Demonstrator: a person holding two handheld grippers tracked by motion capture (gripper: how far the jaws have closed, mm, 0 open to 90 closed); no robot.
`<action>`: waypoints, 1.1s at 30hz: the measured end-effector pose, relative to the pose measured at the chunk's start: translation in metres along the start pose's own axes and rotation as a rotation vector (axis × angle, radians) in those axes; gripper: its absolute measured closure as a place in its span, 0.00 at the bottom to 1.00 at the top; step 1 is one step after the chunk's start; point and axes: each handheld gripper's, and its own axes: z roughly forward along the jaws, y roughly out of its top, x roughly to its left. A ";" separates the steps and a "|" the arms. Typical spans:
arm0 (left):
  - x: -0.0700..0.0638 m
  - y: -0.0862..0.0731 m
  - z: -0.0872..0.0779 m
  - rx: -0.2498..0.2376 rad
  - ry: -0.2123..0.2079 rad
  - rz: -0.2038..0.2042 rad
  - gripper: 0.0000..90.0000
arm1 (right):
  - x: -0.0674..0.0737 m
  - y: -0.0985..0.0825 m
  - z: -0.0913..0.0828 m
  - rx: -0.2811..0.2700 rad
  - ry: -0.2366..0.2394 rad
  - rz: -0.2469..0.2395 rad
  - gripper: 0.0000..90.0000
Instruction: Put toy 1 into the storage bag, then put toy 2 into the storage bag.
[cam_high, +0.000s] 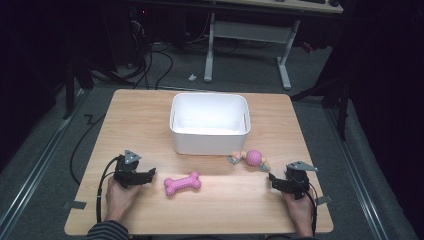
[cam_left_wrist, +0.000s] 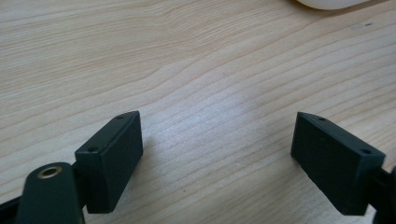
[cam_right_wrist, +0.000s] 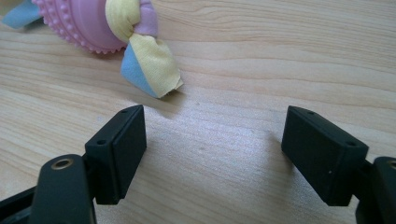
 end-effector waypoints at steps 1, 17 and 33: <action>0.000 0.001 0.000 0.002 0.001 0.006 0.20 | 0.000 0.000 0.000 0.000 0.000 0.001 0.25; -0.011 0.011 -0.014 -0.017 -0.089 0.009 0.24 | 0.000 0.000 0.000 0.002 0.003 0.005 0.25; -0.038 0.024 -0.031 -0.033 -0.134 0.071 0.26 | 0.000 0.000 0.000 0.000 0.003 0.002 0.25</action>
